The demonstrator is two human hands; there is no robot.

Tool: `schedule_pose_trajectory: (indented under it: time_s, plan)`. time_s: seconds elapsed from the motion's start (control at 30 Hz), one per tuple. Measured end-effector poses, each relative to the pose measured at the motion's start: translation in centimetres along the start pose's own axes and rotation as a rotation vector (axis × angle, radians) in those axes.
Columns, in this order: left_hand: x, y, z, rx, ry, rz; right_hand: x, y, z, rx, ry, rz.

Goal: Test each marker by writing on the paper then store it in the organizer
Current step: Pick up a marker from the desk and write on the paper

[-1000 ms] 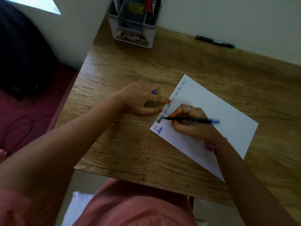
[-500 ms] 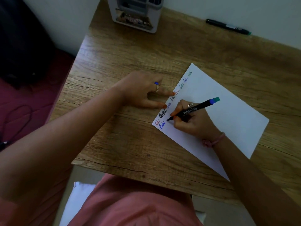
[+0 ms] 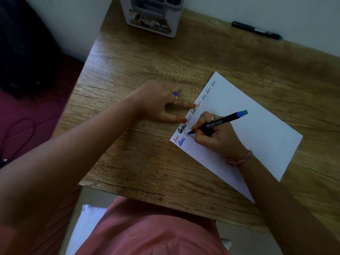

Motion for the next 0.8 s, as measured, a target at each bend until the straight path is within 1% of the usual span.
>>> schedule_pose_trajectory:
  time_s: [0.33, 0.47, 0.6, 0.8]
  plan:
    - [0.03, -0.05, 0.09, -0.01, 0.004, 0.016, 0.07, -0.09, 0.0, -0.019, 0.002, 0.009]
    - [0.01, -0.03, 0.0, -0.006, 0.004, 0.004, 0.13, -0.19, -0.12, -0.018, -0.039, 0.016]
    - [0.12, -0.02, 0.04, -0.016, 0.007, 0.014, 0.08, -0.21, 0.05, -0.026, -0.024, 0.039]
    - [0.1, 0.0, -0.04, -0.006, 0.013, 0.018, 0.19, -0.17, -0.02, -0.021, -0.056, 0.035]
Point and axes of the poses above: each hand's wrist, its own x-axis towards the middle knuckle, its own z-axis out of the back of the hand, y = z × x, the point moved 1 cm from there along x, towards the middle knuckle, and after that the axes turned 2 degrees about x, right-handed, at the moved point
